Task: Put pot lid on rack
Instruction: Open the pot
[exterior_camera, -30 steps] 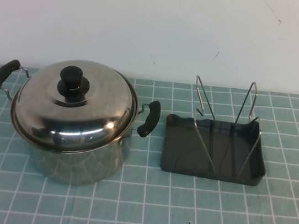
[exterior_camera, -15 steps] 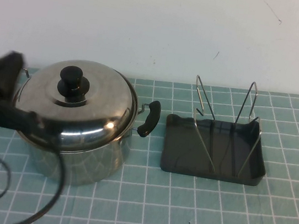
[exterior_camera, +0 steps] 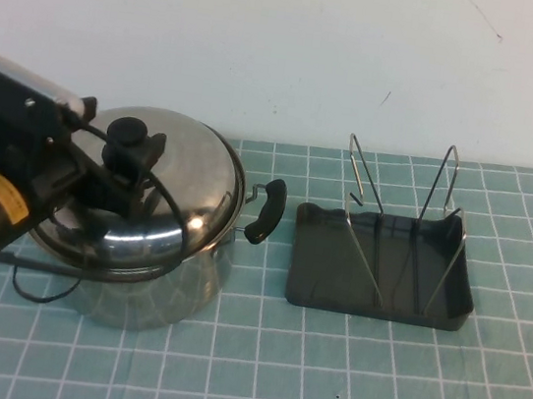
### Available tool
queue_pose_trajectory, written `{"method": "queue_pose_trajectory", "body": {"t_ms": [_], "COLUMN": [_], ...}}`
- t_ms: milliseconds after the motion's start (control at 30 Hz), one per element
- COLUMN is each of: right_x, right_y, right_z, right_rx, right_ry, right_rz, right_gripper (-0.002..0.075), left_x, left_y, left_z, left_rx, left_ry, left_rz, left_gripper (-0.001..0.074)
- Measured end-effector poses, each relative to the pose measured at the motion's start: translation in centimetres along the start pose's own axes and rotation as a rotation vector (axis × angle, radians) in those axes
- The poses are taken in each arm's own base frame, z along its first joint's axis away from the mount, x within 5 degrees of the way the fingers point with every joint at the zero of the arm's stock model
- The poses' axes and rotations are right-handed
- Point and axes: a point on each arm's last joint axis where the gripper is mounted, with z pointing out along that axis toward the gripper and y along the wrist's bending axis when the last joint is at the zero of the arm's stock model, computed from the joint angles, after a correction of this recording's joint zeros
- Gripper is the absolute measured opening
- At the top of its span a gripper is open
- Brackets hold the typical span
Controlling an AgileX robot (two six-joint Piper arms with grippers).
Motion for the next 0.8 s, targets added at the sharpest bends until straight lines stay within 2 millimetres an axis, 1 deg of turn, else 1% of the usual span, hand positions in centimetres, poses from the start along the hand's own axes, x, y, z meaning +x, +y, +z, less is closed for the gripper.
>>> {"method": "queue_pose_trajectory", "body": {"t_ms": [100, 200, 300, 367, 400, 433, 633, 700, 800], "right_x": [0.0, 0.0, 0.0, 0.0, 0.0, 0.0, -0.3, -1.0, -3.1], "right_y": [0.0, 0.0, 0.0, 0.0, 0.0, 0.0, 0.0, 0.0, 0.1], "right_z": [0.0, 0.0, 0.0, 0.0, 0.0, 0.0, -0.1, -0.5, -1.6], "right_rx": [-0.001, -0.002, -0.003, -0.003, -0.003, -0.003, -0.01, -0.026, -0.086], "right_ry": [0.0, -0.001, -0.001, -0.001, -0.001, -0.001, -0.014, -0.041, -0.121], "right_rz": [0.002, 0.005, 0.005, 0.006, 0.006, 0.004, 0.013, 0.018, 0.038], "right_gripper": [-0.0001, -0.0001, -0.0001, -0.0001, -0.0001, -0.0001, -0.0001, -0.0001, -0.0001], "left_x": [0.3, 0.7, 1.0, 0.9, 0.9, 0.9, 0.5, -0.5, -3.1], "left_y": [0.3, 0.7, 0.9, 0.8, 0.8, 0.8, 0.7, 0.5, 0.0], "left_z": [1.2, 1.8, 2.0, 2.1, 2.1, 2.1, 2.1, 1.8, 0.8], "left_rx": [0.004, -0.022, -0.033, -0.028, -0.027, -0.027, -0.015, -0.002, 0.027], "left_ry": [0.036, 0.062, 0.081, 0.075, 0.075, 0.075, 0.032, -0.031, -0.178], "left_rz": [-0.01, -0.039, -0.028, -0.009, -0.005, -0.003, -0.002, 0.004, -0.002], "left_gripper": [0.0659, 0.0615, 0.0496, 0.0365, 0.0317, 0.033, 0.0328, 0.0328, 0.0328]}}
